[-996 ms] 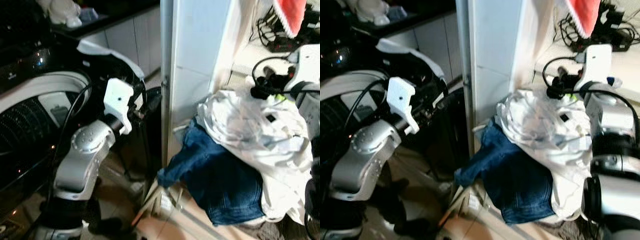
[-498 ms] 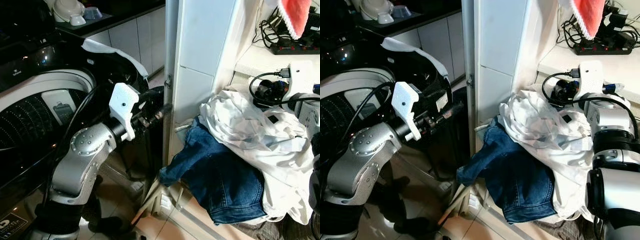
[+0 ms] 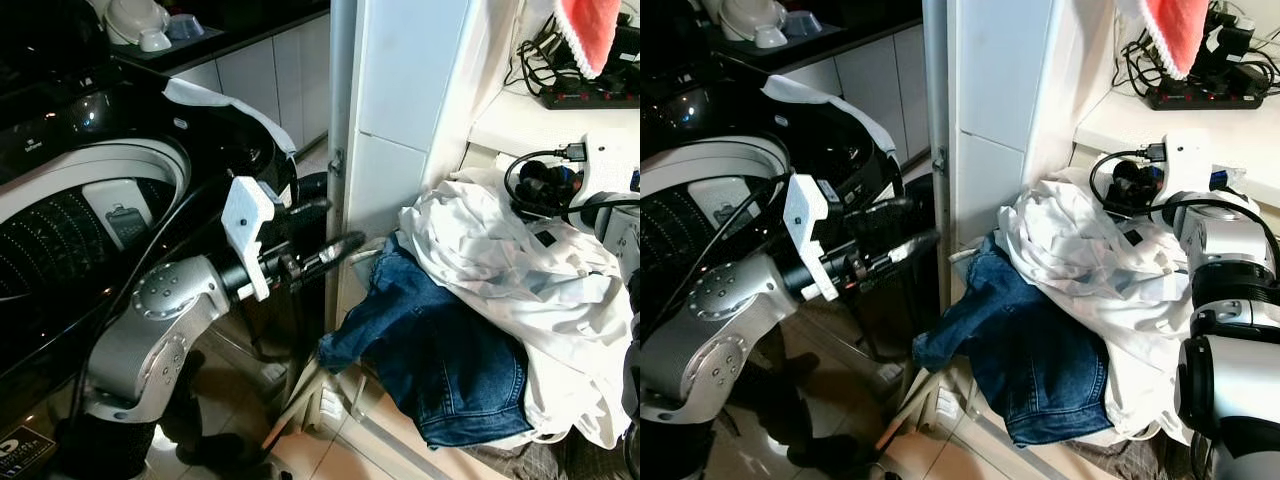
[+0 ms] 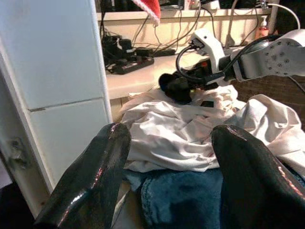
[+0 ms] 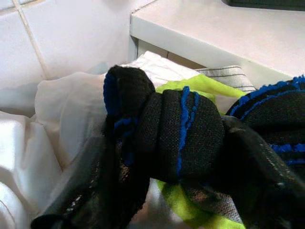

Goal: Clothes washing

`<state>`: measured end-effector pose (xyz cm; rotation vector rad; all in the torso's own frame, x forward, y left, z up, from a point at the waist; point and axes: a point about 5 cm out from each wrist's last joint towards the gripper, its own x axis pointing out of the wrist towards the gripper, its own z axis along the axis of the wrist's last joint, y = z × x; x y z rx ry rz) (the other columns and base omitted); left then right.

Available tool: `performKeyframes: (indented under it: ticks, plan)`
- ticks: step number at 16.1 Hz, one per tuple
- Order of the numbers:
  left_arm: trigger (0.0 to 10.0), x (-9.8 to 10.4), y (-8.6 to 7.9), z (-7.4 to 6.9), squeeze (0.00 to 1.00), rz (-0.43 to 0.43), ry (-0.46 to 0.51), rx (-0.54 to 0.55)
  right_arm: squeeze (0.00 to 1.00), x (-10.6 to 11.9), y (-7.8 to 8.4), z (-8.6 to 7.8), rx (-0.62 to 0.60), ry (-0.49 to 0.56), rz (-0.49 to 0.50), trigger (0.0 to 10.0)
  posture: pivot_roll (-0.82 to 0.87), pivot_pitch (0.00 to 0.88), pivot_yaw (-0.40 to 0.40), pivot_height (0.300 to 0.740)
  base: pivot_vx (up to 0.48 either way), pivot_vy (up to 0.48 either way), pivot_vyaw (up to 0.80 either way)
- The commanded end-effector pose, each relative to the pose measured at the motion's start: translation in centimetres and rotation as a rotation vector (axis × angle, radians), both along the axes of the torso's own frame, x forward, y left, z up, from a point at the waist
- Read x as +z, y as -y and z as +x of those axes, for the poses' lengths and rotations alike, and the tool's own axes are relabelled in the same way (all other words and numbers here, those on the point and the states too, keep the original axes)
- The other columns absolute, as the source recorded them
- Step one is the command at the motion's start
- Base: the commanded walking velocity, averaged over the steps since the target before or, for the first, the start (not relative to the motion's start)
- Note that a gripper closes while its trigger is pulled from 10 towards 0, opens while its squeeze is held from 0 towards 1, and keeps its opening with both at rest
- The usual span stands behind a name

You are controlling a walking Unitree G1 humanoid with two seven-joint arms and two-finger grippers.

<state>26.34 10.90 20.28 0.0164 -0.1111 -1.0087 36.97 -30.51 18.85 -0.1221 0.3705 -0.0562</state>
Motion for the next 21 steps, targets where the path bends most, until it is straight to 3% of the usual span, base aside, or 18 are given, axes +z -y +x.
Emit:
performKeyframes:
  ticks: [1, 15, 21]
  plan:
    - [10.0, 0.2, 0.0, -0.3, 0.00, 0.006, 0.011, -0.018, 0.00, 0.0, -0.1, 0.1, 0.008, -0.010, 0.017, 0.0, 0.04, 0.000, 0.040, 0.740, 0.000, 0.000, 0.00]
    - [10.0, -0.2, 0.2, -0.2, 0.00, 0.008, 0.002, -0.002, 0.00, -0.2, 0.2, -0.5, 0.020, 0.006, 0.048, 0.0, 0.04, 0.000, 0.033, 0.740, 0.000, 0.000, 0.00]
    - [10.0, 0.5, 0.4, 1.0, 0.00, -0.030, 0.036, 0.070, 0.00, 3.9, 0.9, -1.2, 0.030, 0.155, 0.067, 0.0, 0.02, 0.000, 0.061, 0.740, 0.000, 0.000, 0.00]
